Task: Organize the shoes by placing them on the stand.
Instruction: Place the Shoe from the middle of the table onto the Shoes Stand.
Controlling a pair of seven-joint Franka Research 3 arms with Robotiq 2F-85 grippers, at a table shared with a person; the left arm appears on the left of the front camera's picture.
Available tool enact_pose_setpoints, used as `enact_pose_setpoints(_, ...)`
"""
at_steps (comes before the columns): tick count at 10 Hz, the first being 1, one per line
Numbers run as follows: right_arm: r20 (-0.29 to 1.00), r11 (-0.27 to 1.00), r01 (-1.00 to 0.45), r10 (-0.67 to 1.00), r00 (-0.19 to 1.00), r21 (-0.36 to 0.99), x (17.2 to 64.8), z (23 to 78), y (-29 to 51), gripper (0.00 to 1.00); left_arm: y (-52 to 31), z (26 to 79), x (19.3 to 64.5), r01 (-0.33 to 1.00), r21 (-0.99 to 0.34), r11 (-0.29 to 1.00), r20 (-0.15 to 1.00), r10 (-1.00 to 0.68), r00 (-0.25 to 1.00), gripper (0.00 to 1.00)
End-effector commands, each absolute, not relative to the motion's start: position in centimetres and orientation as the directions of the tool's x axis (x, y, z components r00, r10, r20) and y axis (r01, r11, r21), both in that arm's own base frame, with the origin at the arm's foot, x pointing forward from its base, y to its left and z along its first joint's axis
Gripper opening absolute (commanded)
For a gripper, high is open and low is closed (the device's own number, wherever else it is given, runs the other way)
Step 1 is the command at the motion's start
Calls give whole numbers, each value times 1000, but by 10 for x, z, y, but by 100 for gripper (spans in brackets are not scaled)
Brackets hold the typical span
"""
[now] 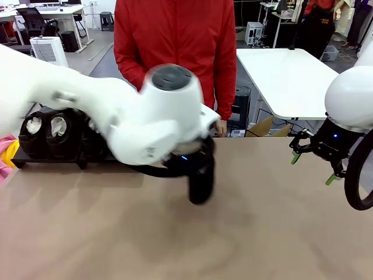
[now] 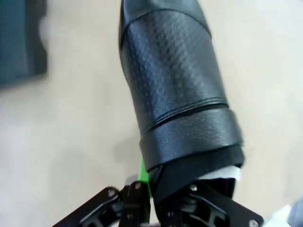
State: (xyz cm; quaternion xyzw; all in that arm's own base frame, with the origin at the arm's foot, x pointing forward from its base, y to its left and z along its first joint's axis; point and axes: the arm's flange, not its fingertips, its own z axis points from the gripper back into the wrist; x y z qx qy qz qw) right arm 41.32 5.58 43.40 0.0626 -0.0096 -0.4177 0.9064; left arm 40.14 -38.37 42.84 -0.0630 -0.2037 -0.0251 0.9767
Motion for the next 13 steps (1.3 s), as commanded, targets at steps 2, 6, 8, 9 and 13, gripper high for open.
enact_pose_setpoints(2, -28, 659, 742, -745, 666, 123, 412, 435, 53, 100, -294, 454, 438, 78, 7, 997, 619, -65, 783, 0)
enact_pose_setpoints(6, -28, 659, 742, -745, 666, 123, 412, 435, 53, 100, -217, 443, 512, 33, 67, 997, 613, -67, 787, 0)
enact_pose_setpoints(8, -28, 659, 742, -745, 666, 123, 412, 435, 53, 100, -203, 438, 527, 22, 25, 999, 637, -33, 770, 0)
enact_pose_setpoints(9, -28, 659, 742, -745, 666, 123, 412, 435, 53, 100, -200, 435, 531, 22, 18, 1000, 645, -28, 764, 0)
enact_pose_setpoints(13, -28, 659, 742, -745, 666, 123, 412, 435, 53, 100, -193, 429, 543, 35, 8, 999, 642, -31, 766, 0)
